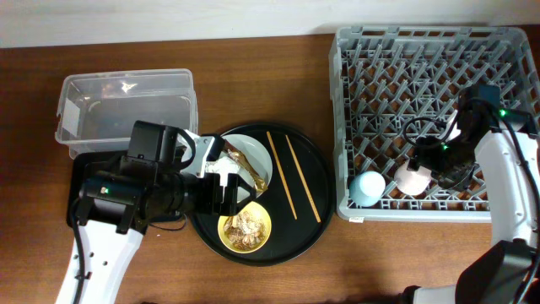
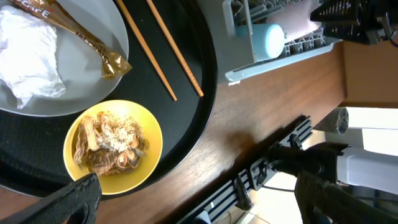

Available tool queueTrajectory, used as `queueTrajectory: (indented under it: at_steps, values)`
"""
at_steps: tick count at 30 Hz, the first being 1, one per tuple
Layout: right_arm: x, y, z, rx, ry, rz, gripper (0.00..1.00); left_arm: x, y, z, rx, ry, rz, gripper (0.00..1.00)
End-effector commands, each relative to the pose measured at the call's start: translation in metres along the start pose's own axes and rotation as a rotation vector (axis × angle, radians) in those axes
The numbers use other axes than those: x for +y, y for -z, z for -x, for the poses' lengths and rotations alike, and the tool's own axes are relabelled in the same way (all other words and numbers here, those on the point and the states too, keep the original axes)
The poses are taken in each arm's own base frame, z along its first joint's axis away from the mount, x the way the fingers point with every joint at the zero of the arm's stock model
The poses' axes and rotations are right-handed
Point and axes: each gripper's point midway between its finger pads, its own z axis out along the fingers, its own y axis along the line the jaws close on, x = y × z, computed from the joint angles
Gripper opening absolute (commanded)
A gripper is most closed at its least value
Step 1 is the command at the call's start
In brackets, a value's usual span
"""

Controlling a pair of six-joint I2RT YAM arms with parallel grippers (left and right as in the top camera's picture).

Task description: Sort waste into correct bins and load items into the dishwasher rack

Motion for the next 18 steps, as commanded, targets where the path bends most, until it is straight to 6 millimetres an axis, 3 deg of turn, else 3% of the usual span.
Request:
queueTrajectory:
  at_steps: [1, 3, 4, 5, 7, 9, 11, 13, 15, 18]
  values:
    - [0.003, -0.001, 0.0, 0.005, 0.012, 0.009, 0.72, -0.001, 0.002, 0.0, -0.004, -0.007, -0.001, 0.99]
    - [0.004, 0.0, 0.001, -0.002, 0.032, 0.011, 0.72, -0.001, 0.002, 0.0, -0.003, -0.007, -0.001, 0.99]
    - [0.011, 0.011, 0.0, -0.028, 0.061, 0.052, 0.74, -0.001, 0.002, -0.001, 0.0, -0.005, -0.001, 0.99]
    - [0.031, 0.033, -0.003, -0.076, 0.147, 0.166, 0.74, -0.001, 0.002, -0.002, 0.004, -0.005, -0.001, 0.99]
    - [0.073, 0.105, -0.019, -0.265, 0.29, 0.414, 0.78, -0.001, -0.002, -0.007, 0.025, -0.026, 0.032, 0.96]
    - [0.089, 0.149, -0.042, -0.39, 0.356, 0.533, 0.85, 0.015, -0.013, -0.02, 0.063, -0.059, 0.186, 0.91]
    - [0.089, 0.187, -0.072, -0.531, 0.414, 0.568, 0.89, 0.026, -0.058, -0.047, 0.129, -0.083, 0.34, 0.76]
    - [0.088, 0.197, -0.081, -0.574, 0.429, 0.571, 0.89, 0.029, -0.092, -0.062, 0.152, -0.112, 0.383, 0.7]
    - [0.088, 0.197, -0.084, -0.572, 0.428, 0.571, 0.89, 0.033, -0.142, -0.078, 0.197, -0.14, 0.453, 0.6]
    - [0.087, 0.188, -0.084, -0.518, 0.407, 0.571, 0.89, 0.045, -0.185, -0.09, 0.261, -0.097, 0.498, 0.41]
